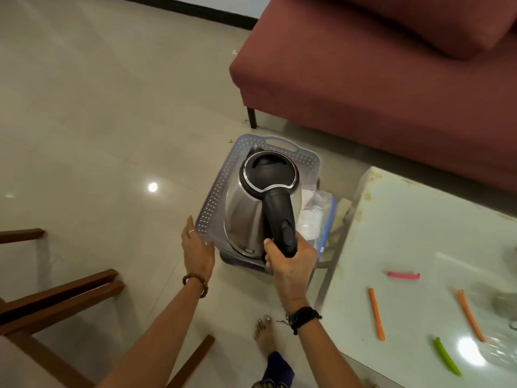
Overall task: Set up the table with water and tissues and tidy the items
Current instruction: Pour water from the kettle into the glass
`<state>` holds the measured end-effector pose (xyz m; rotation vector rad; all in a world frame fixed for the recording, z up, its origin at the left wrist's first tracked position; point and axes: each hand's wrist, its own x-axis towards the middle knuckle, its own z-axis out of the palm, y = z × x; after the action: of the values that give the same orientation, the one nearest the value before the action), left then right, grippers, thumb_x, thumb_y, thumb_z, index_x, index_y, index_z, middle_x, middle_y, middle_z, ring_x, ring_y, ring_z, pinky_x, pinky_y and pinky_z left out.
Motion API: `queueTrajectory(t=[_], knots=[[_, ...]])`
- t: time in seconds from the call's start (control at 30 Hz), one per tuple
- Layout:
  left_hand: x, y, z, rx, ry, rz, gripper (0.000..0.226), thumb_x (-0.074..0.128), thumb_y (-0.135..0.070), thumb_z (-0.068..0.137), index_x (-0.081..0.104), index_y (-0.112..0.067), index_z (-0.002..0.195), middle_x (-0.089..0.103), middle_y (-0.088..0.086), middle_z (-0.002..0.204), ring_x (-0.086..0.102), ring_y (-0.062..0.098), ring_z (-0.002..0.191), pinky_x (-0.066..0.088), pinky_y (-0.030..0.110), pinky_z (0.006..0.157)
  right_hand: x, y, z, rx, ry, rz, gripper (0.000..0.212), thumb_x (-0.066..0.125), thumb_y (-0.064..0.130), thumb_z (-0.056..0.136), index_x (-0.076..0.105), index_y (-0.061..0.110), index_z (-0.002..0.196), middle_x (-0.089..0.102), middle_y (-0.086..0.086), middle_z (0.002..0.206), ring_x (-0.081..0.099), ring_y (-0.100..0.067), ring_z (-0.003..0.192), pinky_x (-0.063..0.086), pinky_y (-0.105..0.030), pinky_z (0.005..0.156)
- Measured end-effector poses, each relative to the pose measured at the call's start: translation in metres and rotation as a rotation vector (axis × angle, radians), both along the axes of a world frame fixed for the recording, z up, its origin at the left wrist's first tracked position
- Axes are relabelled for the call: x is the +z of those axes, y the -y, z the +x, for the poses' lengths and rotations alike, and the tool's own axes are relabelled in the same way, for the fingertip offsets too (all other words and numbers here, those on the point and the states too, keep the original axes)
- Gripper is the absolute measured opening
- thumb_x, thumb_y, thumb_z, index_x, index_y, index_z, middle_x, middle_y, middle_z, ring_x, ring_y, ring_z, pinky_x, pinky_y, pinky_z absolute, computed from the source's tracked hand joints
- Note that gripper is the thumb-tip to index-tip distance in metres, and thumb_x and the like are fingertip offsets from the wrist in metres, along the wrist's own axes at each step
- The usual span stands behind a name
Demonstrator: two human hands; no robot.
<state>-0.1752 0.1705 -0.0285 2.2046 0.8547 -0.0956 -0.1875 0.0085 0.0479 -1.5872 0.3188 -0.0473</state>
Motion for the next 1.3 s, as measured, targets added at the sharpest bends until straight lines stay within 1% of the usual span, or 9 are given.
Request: queueTrajectory(t=[0.1,0.2,0.33,0.57,0.73,0.83,1.0,1.13,1.3], knots=[[0.021,0.051,-0.032,-0.072,0.146,-0.014,0.066,0.054,-0.003,0.089,0.021,-0.011,0.146,0.031,0.013,0.148,0.035,0.022,0.132,0.033,0.012,0.095,0.028,0.064,-0.024,0.003,0.105,-0.1,0.011,0.067,0.042,0.067,0.057,0.037,0.066,0.055,0.0,0.05,0.052,-0.023,0.045,0.048,-0.032,0.041],[0.031,0.12,-0.066,-0.177,0.212,-0.096,0.065,0.057,-0.009,0.089,0.023,-0.012,0.145,0.035,0.013,0.145,0.037,0.025,0.131,0.037,0.027,0.105,0.055,0.14,-0.057,0.058,0.146,-0.206,0.015,0.067,0.041,0.067,0.055,0.034,0.063,0.048,0.01,0.049,0.043,-0.007,0.045,0.039,-0.019,0.042],[0.028,0.236,-0.113,-0.309,0.138,-0.226,0.071,0.067,-0.013,0.083,0.028,-0.013,0.142,0.041,0.011,0.143,0.045,0.029,0.127,0.041,0.048,0.105,0.084,0.255,-0.113,0.022,0.077,-0.206,0.019,0.065,0.039,0.064,0.053,0.025,0.06,0.044,0.007,0.042,0.037,-0.013,0.039,0.036,-0.026,0.04],[0.017,0.421,-0.192,-0.542,0.002,-0.334,0.072,0.07,-0.013,0.078,0.033,-0.003,0.138,0.042,0.018,0.141,0.041,0.031,0.13,0.033,0.04,0.109,0.115,0.435,-0.21,-0.012,0.017,-0.381,0.009,0.067,0.032,0.065,0.059,0.035,0.063,0.054,0.015,0.048,0.045,-0.005,0.042,0.036,-0.013,0.042],[0.001,0.511,-0.207,-0.759,-0.1,-0.339,0.074,0.071,-0.011,0.078,0.031,-0.009,0.14,0.037,0.008,0.146,0.034,0.023,0.135,0.024,0.022,0.107,0.111,0.53,-0.256,-0.088,-0.133,-0.471,0.019,0.069,0.028,0.065,0.061,0.045,0.065,0.059,0.019,0.049,0.052,-0.002,0.042,0.038,-0.009,0.041],[-0.015,0.549,-0.2,-0.851,-0.16,-0.364,0.075,0.07,-0.018,0.08,0.028,-0.018,0.142,0.037,0.002,0.147,0.032,0.017,0.136,0.024,0.016,0.101,0.091,0.572,-0.275,-0.078,-0.232,-0.5,0.028,0.075,0.016,0.07,0.059,0.036,0.058,0.058,0.014,0.045,0.051,-0.004,0.038,0.037,-0.01,0.039],[-0.041,0.591,-0.164,-0.979,-0.135,-0.296,0.096,0.079,-0.022,0.07,0.021,-0.013,0.145,0.03,0.007,0.151,0.03,0.021,0.139,0.026,0.028,0.11,0.055,0.612,-0.282,-0.055,-0.352,-0.536,0.021,0.074,0.012,0.07,0.058,0.019,0.058,0.055,0.011,0.042,0.047,-0.005,0.036,0.038,-0.011,0.039],[-0.061,0.608,-0.145,-1.094,-0.206,-0.35,0.112,0.083,-0.025,0.065,0.008,-0.014,0.148,0.018,0.008,0.156,0.02,0.022,0.143,0.021,0.033,0.114,0.035,0.628,-0.283,-0.034,-0.374,-0.551,0.029,0.074,0.01,0.071,0.054,0.022,0.054,0.052,0.012,0.039,0.046,-0.004,0.033,0.035,-0.008,0.036],[-0.085,0.627,-0.138,-1.162,-0.236,-0.331,0.099,0.08,-0.029,0.068,0.021,-0.019,0.146,0.031,0.003,0.151,0.032,0.022,0.138,0.03,0.037,0.112,0.018,0.639,-0.278,0.013,-0.429,-0.53,0.018,0.072,0.012,0.071,0.059,0.016,0.059,0.051,0.01,0.037,0.043,-0.004,0.029,0.034,-0.009,0.034]])
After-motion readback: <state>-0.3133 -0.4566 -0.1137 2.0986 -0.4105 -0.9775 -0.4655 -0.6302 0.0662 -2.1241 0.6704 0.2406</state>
